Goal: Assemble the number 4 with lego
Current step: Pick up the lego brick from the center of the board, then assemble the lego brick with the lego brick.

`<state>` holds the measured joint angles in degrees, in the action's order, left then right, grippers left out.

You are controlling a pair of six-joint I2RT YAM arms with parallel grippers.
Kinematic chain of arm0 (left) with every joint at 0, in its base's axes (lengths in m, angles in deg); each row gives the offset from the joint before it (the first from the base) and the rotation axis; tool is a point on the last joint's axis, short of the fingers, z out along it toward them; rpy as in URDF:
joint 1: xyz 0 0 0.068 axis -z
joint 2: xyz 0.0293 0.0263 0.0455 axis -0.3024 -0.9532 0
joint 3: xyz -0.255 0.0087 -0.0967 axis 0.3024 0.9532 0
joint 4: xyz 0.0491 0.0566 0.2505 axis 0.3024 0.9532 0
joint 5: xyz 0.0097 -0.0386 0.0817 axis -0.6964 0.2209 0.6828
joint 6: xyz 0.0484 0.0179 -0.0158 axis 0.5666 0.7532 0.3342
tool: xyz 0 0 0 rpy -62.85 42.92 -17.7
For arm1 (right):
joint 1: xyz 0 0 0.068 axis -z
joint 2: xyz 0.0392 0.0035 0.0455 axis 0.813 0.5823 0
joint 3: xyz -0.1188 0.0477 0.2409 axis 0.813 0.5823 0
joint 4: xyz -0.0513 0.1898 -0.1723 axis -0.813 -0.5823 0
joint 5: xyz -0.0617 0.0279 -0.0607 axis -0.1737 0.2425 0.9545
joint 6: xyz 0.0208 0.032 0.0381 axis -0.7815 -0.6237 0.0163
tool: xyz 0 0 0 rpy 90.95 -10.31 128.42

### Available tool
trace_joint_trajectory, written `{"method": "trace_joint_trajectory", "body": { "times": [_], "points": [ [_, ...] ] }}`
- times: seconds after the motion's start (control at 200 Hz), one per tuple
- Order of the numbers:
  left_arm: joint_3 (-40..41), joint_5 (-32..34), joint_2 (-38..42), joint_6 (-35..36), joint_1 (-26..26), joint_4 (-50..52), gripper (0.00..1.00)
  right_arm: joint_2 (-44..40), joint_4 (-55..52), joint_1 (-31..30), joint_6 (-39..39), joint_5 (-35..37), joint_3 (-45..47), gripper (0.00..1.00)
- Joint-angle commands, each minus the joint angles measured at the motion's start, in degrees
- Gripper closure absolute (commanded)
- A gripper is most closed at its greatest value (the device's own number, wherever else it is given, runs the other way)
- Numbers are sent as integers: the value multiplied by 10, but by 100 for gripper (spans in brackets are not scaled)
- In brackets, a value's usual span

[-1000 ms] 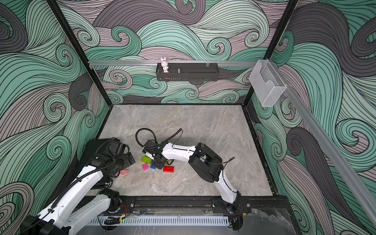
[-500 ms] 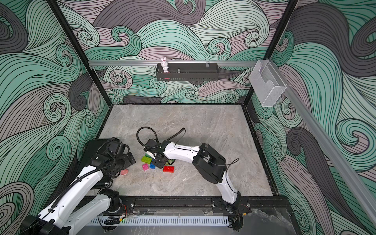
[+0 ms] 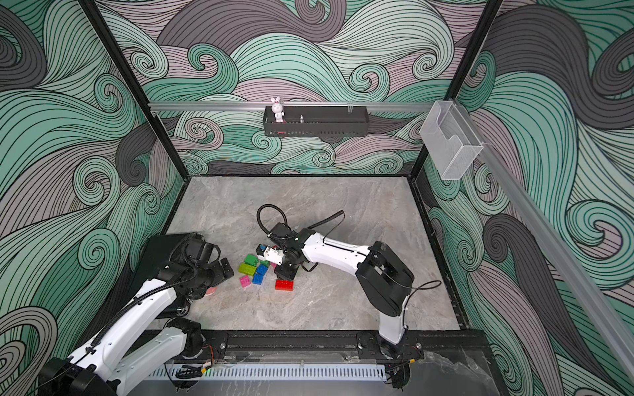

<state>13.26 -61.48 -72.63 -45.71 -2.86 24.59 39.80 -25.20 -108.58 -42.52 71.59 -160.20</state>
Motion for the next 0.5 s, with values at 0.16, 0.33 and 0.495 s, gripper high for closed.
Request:
{"method": "trace_joint_trajectory", "body": {
  "times": [0.16, 0.33, 0.495],
  "points": [
    [0, 12, 5, 3, -3, 0, 1, 40, -44, 1, 129, -33, -37, 74],
    [-1, 16, 5, 3, -3, 4, 1, 60, -68, 7, 164, -24, -66, 73],
    [-3, 20, 5, 2, -3, 7, 1, 70, -69, 10, 179, -24, -83, 73]
  ]
}}
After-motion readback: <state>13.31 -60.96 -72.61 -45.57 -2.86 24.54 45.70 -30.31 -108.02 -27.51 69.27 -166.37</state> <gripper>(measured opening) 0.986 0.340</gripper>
